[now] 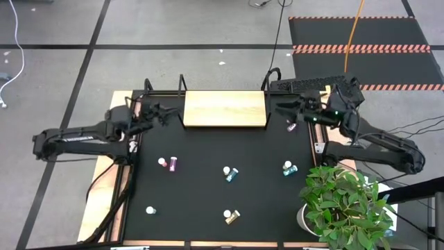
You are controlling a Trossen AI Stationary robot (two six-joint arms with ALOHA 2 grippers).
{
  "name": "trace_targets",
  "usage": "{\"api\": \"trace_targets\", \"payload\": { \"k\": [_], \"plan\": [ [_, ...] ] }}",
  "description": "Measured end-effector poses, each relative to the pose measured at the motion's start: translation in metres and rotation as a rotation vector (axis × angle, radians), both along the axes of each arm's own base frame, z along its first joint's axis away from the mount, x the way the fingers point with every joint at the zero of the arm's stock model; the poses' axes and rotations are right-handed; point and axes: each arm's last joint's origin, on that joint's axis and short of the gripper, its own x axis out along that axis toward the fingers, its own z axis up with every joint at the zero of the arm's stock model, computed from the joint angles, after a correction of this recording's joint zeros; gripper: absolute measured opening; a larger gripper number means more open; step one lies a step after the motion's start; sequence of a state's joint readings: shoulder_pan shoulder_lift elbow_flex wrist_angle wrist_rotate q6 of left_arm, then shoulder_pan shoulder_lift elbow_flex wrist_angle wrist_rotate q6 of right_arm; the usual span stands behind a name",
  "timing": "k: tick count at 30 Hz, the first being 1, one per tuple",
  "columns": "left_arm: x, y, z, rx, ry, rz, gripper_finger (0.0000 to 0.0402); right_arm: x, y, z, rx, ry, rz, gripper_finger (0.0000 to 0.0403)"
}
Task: Pick and place medicine bottles onto shelf by color
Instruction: Put the top left pink pill bottle on the shelf
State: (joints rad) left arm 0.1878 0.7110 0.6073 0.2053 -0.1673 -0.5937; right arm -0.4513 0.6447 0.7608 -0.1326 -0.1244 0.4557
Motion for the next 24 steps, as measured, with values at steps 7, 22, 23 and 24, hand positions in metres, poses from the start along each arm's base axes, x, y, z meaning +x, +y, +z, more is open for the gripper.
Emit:
{"api": "trace_targets", "payload": {
  "k": [7, 22, 23, 24],
  "plan": [
    [0.026, 0.011, 0.022, 0.097, 0.144, 0.046, 0.0038, -0.004, -0.013, 0.009, 0.01, 0.244, -0.103, 0.0157],
    [0.081, 0.049, 0.041, 0.163, 0.29, 0.145, 0.0161, -0.013, -0.028, 0.031, -0.061, 0.436, -0.251, 0.0157],
    [0.082, 0.052, 0.041, 0.155, 0.318, 0.146, 0.0174, -0.014, -0.028, 0.03, -0.054, 0.453, -0.264, 0.0157],
    [0.084, 0.055, 0.041, 0.139, 0.346, 0.149, 0.0185, -0.016, -0.029, 0.028, -0.044, 0.472, -0.272, 0.0157]
  ]
}}
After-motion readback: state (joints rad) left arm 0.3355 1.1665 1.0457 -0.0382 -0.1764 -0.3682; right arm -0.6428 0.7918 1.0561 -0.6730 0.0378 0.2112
